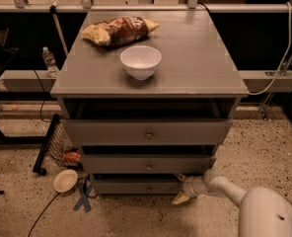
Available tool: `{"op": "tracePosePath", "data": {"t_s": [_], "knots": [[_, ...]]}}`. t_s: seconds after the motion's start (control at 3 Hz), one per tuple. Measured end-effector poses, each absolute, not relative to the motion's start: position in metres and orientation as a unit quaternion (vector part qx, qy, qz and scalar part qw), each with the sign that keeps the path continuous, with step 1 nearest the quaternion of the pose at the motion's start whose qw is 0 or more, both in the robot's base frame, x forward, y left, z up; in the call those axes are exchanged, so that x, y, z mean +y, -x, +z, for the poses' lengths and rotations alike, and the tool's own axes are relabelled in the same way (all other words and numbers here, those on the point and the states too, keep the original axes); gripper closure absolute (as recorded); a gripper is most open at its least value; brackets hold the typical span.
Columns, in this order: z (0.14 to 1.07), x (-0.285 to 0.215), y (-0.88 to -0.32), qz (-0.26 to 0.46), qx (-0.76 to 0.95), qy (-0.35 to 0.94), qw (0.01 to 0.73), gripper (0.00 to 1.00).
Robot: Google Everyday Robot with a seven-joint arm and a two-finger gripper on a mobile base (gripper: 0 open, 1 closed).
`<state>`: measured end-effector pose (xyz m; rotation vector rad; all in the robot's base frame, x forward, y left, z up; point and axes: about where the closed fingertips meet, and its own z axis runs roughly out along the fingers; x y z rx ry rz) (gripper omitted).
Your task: Open bottom drawer
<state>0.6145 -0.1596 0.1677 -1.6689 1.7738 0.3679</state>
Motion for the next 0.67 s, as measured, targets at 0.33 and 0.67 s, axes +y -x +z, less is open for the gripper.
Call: {"op": "tracePosePath", "data": {"t_s": [0.33,0.67], "knots": [[0.1655,-0.1560,-0.6127,0.144,0.678,0.639,0.332,0.51],[0.1648,-0.1542,-0.6118,0.145,0.678,0.640,0.332,0.80]]}}
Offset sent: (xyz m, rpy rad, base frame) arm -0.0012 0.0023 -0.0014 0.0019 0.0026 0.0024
